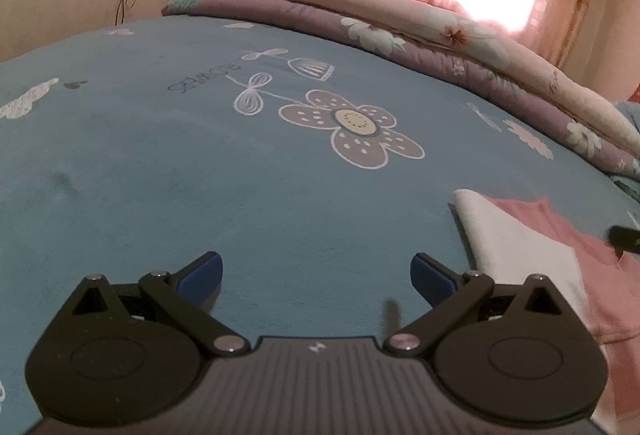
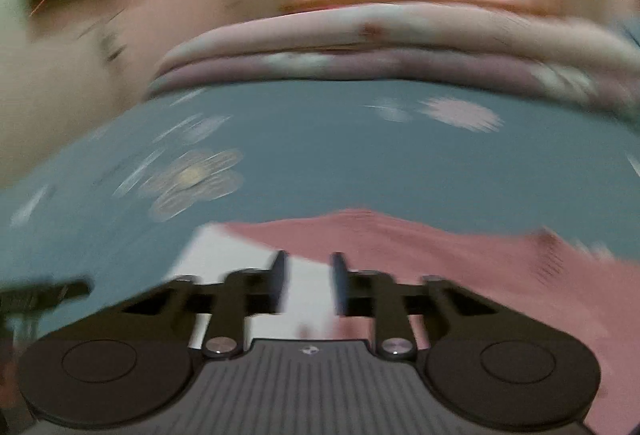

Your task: Fold clothes

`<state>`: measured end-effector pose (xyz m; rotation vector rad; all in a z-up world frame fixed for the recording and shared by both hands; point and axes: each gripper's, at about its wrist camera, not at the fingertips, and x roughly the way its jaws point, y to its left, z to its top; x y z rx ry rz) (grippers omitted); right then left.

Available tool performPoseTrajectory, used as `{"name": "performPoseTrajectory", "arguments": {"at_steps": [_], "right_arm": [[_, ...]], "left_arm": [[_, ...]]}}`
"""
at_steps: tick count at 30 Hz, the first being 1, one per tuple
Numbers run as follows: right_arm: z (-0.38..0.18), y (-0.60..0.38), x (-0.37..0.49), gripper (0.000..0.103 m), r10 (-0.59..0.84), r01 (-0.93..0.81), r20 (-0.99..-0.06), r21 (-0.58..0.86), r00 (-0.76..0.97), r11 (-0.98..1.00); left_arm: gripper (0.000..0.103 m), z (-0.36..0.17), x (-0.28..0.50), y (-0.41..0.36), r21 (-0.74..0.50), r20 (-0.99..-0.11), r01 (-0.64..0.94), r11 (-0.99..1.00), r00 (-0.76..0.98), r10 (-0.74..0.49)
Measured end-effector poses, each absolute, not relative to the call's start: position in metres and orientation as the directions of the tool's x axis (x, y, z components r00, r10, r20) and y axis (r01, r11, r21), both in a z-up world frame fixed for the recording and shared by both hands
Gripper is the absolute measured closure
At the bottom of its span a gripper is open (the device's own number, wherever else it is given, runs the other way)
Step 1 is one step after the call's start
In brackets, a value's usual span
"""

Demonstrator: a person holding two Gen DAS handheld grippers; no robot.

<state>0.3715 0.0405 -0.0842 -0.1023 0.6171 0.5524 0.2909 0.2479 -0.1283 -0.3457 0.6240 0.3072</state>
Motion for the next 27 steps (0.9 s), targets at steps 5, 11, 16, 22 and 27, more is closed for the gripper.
{"name": "performPoseTrajectory", "arguments": {"at_steps": [5, 11, 16, 22, 27], "right_arm": [[-0.105, 0.104, 0.353, 0.087, 0.454, -0.62, -0.574, -0.124, 0.682, 0.775], [-0.124, 0.144, 0.357, 0.086, 0.387, -0.615, -0.558, -0.305, 0.734, 0.727], [-0.134, 0.156, 0.348, 0.087, 0.34, -0.589, -0.548, -0.38, 0.764, 0.713], [-0.131, 0.149, 0.308, 0.087, 0.341, -0.625, -0.561, -0.456, 0.755, 0.633], [-0.123, 0.146, 0.295, 0.084, 0.355, -0.675, -0.594, -0.492, 0.722, 0.55]], "left_arm": [[0.003, -0.126, 0.288, 0.255, -0.232, -0.604, -0.383, 0.894, 0.777, 0.176], [0.003, -0.126, 0.286, 0.265, -0.285, -0.594, -0.399, 0.871, 0.787, 0.166], [0.003, -0.129, 0.289, 0.268, -0.298, -0.604, -0.399, 0.867, 0.783, 0.152], [0.003, -0.129, 0.287, 0.268, -0.307, -0.601, -0.396, 0.865, 0.786, 0.146], [0.003, -0.131, 0.29, 0.267, -0.303, -0.618, -0.392, 0.869, 0.775, 0.134]]}}
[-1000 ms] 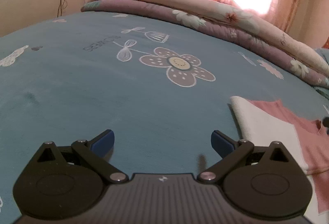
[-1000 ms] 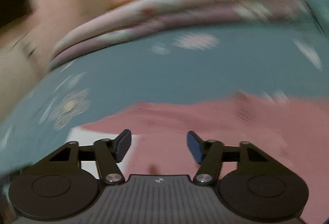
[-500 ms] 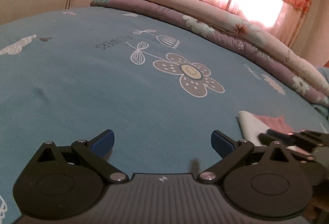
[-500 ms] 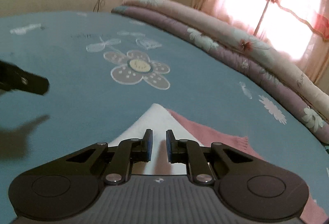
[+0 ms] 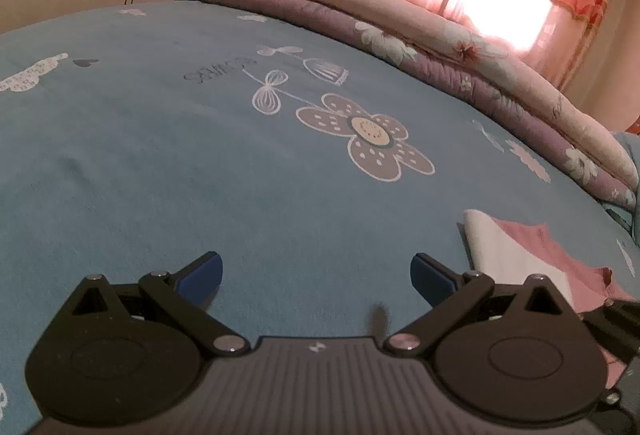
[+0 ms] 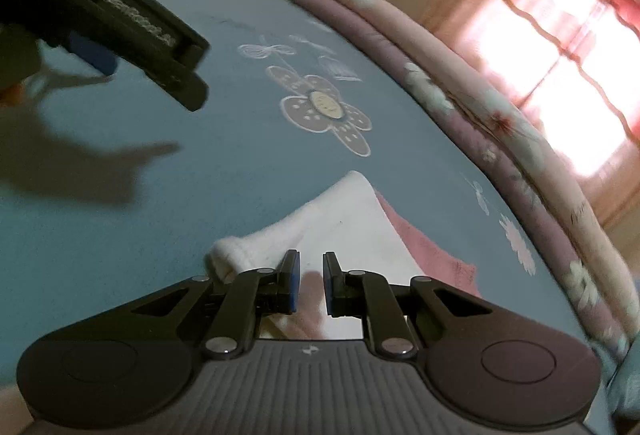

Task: Fold clothes
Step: 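Grasp the white sleeve end with the right gripper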

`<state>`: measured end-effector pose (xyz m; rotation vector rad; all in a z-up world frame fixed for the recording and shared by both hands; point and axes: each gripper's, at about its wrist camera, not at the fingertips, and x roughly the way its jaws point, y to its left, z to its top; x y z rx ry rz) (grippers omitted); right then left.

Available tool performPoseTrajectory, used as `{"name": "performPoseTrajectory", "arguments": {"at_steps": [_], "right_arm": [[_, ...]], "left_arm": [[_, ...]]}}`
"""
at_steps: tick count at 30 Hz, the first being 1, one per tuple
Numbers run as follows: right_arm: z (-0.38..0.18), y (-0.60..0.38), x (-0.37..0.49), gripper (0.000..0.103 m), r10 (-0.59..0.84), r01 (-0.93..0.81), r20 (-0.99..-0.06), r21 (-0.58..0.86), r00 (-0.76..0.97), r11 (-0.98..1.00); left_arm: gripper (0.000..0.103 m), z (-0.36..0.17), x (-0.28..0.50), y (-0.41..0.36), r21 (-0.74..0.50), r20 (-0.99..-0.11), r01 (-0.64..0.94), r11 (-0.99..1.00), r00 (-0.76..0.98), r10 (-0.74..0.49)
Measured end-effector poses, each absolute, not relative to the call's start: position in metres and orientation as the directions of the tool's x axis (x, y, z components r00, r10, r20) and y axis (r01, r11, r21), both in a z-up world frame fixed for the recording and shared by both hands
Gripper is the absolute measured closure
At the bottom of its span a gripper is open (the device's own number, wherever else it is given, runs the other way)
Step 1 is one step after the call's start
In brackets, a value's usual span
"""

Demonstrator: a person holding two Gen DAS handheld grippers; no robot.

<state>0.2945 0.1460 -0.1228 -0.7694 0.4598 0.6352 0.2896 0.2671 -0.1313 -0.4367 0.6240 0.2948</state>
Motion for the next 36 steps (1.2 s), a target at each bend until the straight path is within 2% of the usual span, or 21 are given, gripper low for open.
{"name": "performPoseTrajectory", "arguments": {"at_steps": [2, 3, 15, 21, 27, 28, 31, 36], "right_arm": [[-0.11, 0.145, 0.305, 0.07, 0.384, -0.674, -0.575, -0.463, 0.722, 0.575], [-0.107, 0.147, 0.312, 0.068, 0.385, -0.655, -0.549, -0.472, 0.742, 0.59], [-0.129, 0.188, 0.395, 0.069, 0.325, -0.61, -0.586, -0.389, 0.742, 0.69], [-0.101, 0.166, 0.376, 0.068, 0.359, -0.592, -0.558, -0.319, 0.748, 0.74], [-0.121, 0.158, 0.37, 0.067, 0.33, -0.589, -0.589, -0.322, 0.737, 0.741], [-0.123, 0.159, 0.375, 0.067, 0.33, -0.582, -0.582, -0.318, 0.743, 0.749], [-0.125, 0.166, 0.395, 0.056, 0.309, -0.547, -0.565, -0.317, 0.765, 0.775], [-0.115, 0.164, 0.407, 0.056, 0.322, -0.539, -0.575, -0.256, 0.752, 0.802]], "left_arm": [[0.003, -0.132, 0.291, 0.267, -0.297, -0.623, -0.389, 0.872, 0.771, 0.132], [0.003, -0.132, 0.291, 0.267, -0.294, -0.624, -0.388, 0.873, 0.77, 0.132], [0.003, -0.136, 0.295, 0.268, -0.285, -0.633, -0.394, 0.874, 0.762, 0.137], [0.003, -0.136, 0.294, 0.271, -0.299, -0.632, -0.397, 0.868, 0.764, 0.131], [0.003, -0.136, 0.293, 0.27, -0.296, -0.633, -0.395, 0.87, 0.763, 0.132], [0.003, -0.136, 0.293, 0.27, -0.294, -0.633, -0.395, 0.87, 0.763, 0.132], [0.003, -0.136, 0.294, 0.27, -0.292, -0.634, -0.396, 0.871, 0.762, 0.134], [0.003, -0.137, 0.296, 0.27, -0.283, -0.636, -0.395, 0.874, 0.759, 0.137]]}}
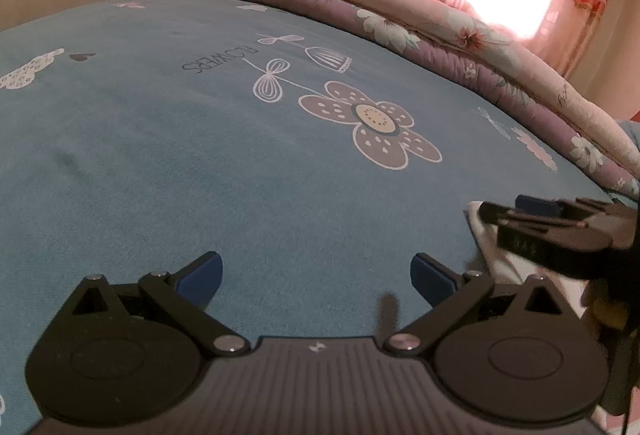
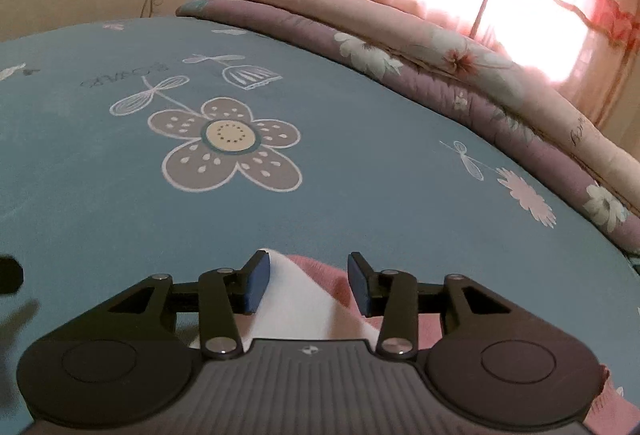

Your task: Fold clothes

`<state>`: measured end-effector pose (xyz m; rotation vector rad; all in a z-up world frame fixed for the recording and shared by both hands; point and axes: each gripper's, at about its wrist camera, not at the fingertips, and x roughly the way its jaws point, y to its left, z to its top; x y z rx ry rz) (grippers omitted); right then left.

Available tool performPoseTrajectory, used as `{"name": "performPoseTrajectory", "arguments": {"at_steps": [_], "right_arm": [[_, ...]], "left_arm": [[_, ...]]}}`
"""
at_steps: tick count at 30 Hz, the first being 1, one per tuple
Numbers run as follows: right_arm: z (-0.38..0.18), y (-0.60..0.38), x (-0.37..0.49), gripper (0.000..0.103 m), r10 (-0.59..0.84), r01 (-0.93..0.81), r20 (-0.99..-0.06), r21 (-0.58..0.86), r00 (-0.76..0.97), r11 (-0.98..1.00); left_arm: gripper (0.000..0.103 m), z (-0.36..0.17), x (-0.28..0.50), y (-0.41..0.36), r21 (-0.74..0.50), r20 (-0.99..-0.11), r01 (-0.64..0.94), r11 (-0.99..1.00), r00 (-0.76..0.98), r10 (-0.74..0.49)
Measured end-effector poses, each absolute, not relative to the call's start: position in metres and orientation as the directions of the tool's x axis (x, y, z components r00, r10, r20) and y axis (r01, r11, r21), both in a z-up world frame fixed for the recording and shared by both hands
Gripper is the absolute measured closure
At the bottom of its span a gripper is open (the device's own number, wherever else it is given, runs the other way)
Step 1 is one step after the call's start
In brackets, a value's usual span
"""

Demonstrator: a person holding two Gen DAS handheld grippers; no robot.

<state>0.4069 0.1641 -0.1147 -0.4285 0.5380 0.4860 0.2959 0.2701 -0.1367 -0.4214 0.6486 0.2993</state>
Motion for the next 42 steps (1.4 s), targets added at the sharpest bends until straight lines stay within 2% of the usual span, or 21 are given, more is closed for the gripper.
{"name": "performPoseTrajectory", "arguments": {"at_steps": [2, 7, 10, 12, 16, 23, 31, 36, 38, 42], "right_arm": [[-0.104, 0.155, 0.397, 0.056, 0.346, -0.54, -0.543, -0.249, 0.765, 0.804], [-0.108, 0.154, 0.374, 0.056, 0.316, -0.568, -0.527, -0.429, 0.789, 0.702], [-0.119, 0.162, 0.381, 0.056, 0.282, -0.564, -0.535, -0.489, 0.797, 0.666], [-0.126, 0.167, 0.389, 0.057, 0.269, -0.586, -0.575, -0.483, 0.773, 0.651], [-0.121, 0.161, 0.387, 0.057, 0.279, -0.611, -0.598, -0.469, 0.751, 0.638], [-0.111, 0.148, 0.334, 0.056, 0.361, -0.704, -0.622, -0.485, 0.695, 0.519], [-0.123, 0.149, 0.278, 0.056, 0.357, -0.664, -0.561, -0.652, 0.747, 0.366], [-0.129, 0.153, 0.277, 0.058, 0.345, -0.657, -0.56, -0.661, 0.754, 0.362], [-0.133, 0.154, 0.272, 0.063, 0.341, -0.641, -0.544, -0.677, 0.767, 0.361], [-0.131, 0.155, 0.265, 0.063, 0.326, -0.628, -0.538, -0.694, 0.777, 0.352]], "left_arm": [[0.003, -0.137, 0.295, 0.271, -0.289, -0.635, -0.394, 0.873, 0.761, 0.133], [0.003, -0.137, 0.294, 0.271, -0.296, -0.634, -0.397, 0.869, 0.762, 0.132], [0.003, -0.137, 0.294, 0.269, -0.285, -0.636, -0.395, 0.873, 0.76, 0.136], [0.003, -0.138, 0.295, 0.269, -0.277, -0.637, -0.392, 0.877, 0.758, 0.138], [0.003, -0.138, 0.297, 0.269, -0.276, -0.638, -0.396, 0.876, 0.757, 0.141], [0.003, -0.137, 0.296, 0.269, -0.275, -0.638, -0.394, 0.877, 0.757, 0.14], [0.002, -0.137, 0.296, 0.268, -0.265, -0.642, -0.393, 0.881, 0.753, 0.142], [0.002, -0.136, 0.297, 0.268, -0.268, -0.643, -0.393, 0.88, 0.753, 0.14], [0.002, -0.136, 0.297, 0.267, -0.264, -0.644, -0.392, 0.881, 0.752, 0.141], [0.002, -0.135, 0.296, 0.266, -0.262, -0.645, -0.384, 0.885, 0.752, 0.136]]}}
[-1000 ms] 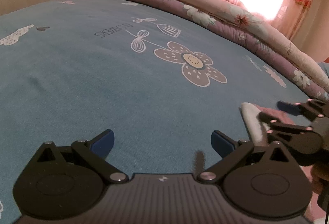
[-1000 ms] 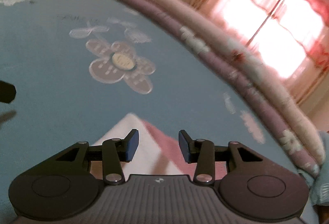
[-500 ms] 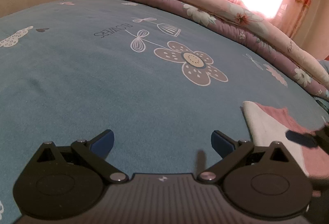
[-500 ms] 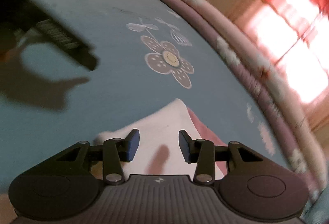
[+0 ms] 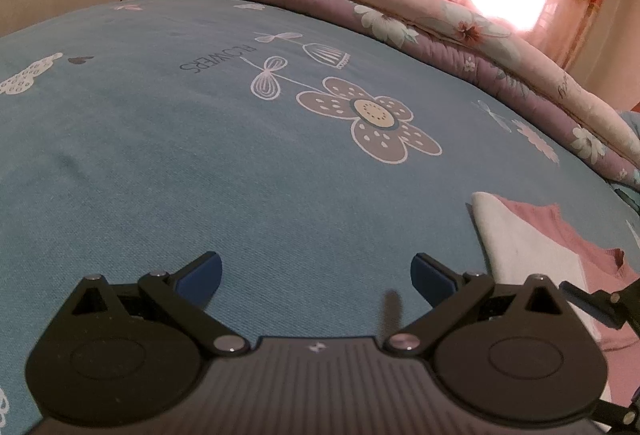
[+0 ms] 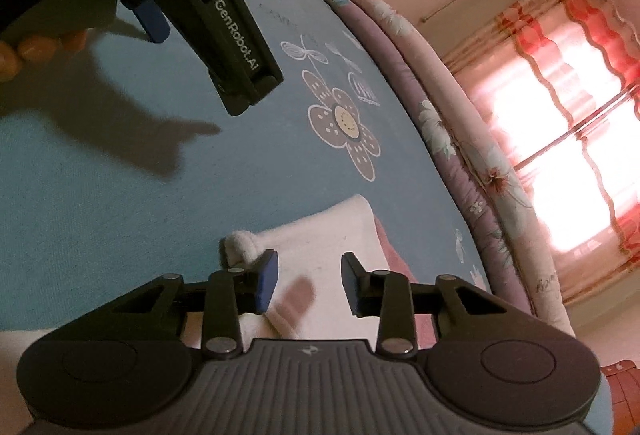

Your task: Fold clothes

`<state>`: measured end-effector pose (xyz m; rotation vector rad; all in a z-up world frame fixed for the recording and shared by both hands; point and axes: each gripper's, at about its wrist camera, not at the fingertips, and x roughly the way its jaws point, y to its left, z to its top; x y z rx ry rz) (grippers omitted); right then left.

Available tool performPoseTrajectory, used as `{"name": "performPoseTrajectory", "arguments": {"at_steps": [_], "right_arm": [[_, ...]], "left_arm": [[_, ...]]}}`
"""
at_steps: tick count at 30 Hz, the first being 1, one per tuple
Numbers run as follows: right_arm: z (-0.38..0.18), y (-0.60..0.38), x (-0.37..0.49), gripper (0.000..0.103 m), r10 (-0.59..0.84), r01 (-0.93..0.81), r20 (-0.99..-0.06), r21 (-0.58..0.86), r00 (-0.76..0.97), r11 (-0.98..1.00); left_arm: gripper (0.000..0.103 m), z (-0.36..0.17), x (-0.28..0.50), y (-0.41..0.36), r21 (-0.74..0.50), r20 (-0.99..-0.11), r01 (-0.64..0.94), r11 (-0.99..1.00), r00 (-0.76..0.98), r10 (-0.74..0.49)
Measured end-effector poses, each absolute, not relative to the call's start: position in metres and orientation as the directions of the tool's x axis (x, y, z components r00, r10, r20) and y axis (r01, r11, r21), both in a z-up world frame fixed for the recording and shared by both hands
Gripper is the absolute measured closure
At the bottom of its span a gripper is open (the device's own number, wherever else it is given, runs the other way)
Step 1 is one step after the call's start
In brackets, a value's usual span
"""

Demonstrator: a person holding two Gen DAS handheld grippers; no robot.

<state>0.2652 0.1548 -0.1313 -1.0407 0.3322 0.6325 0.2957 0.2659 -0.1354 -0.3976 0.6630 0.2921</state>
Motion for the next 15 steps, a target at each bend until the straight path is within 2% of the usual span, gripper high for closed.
{"name": "performPoseTrajectory", "arguments": {"at_steps": [6, 7, 8, 10, 12, 15], "right_arm": [[-0.132, 0.15, 0.252, 0.062, 0.305, -0.607, -0.528, -0.727, 0.793, 0.321], [-0.128, 0.146, 0.249, 0.057, 0.317, -0.618, -0.532, -0.716, 0.785, 0.326], [-0.122, 0.142, 0.247, 0.043, 0.333, -0.632, -0.539, -0.697, 0.773, 0.338], [-0.115, 0.132, 0.245, 0.032, 0.345, -0.613, -0.51, -0.7, 0.788, 0.365], [-0.116, 0.124, 0.245, 0.032, 0.325, -0.547, -0.446, -0.749, 0.834, 0.375], [-0.128, 0.119, 0.262, 0.032, 0.259, -0.495, -0.424, -0.778, 0.868, 0.388]], "left_arm": [[0.002, -0.133, 0.296, 0.264, -0.269, -0.643, -0.374, 0.888, 0.756, 0.123], [0.002, -0.132, 0.296, 0.263, -0.268, -0.641, -0.369, 0.89, 0.758, 0.12], [0.002, -0.131, 0.295, 0.262, -0.268, -0.64, -0.363, 0.892, 0.759, 0.117], [0.002, -0.129, 0.295, 0.258, -0.261, -0.633, -0.352, 0.899, 0.765, 0.115], [0.002, -0.127, 0.295, 0.256, -0.255, -0.628, -0.346, 0.903, 0.769, 0.118], [0.003, -0.127, 0.296, 0.253, -0.252, -0.63, -0.342, 0.905, 0.768, 0.115]]}}
